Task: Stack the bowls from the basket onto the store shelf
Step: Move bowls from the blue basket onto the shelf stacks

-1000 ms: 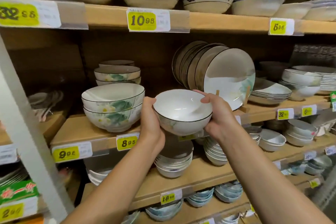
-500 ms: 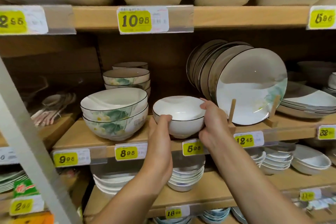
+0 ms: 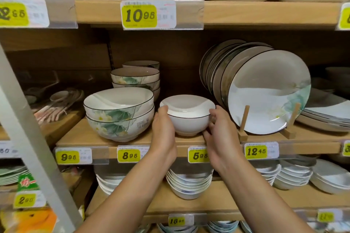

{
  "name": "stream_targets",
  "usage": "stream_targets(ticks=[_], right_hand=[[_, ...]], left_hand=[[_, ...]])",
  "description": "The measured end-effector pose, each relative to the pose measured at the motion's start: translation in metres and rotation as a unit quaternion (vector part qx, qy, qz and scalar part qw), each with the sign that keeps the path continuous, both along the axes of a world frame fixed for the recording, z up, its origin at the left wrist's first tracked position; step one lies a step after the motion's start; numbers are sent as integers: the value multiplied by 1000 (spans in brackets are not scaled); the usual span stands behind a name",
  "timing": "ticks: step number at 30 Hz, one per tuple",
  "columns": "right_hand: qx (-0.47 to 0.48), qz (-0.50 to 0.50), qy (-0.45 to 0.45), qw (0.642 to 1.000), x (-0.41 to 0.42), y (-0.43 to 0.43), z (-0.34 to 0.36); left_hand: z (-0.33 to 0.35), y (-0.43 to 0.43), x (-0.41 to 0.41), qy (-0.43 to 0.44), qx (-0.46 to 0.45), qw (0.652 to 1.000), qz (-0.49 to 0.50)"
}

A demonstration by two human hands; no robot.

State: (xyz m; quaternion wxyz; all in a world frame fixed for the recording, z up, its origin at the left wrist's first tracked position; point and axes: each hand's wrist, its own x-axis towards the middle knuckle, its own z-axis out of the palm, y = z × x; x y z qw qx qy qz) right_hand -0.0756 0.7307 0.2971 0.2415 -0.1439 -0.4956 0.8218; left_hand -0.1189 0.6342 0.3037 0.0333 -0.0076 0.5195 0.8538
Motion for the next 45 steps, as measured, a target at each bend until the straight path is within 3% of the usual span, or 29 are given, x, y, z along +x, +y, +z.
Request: stream_targets(ticks=[9, 16, 22, 45], right_hand=[[38, 28, -25, 999, -7, 4, 16], [49, 43, 31, 997, 21, -1, -17], [73, 41, -7, 997, -3, 7, -5], [112, 3, -10, 994, -9, 9, -11]], left_hand=[[-16, 3, 61, 93, 9, 995, -43], [-2, -11, 38, 35, 25, 998, -46], [-13, -5, 49, 100, -26, 993, -52], [-11, -10, 31, 98, -67, 990, -72]])
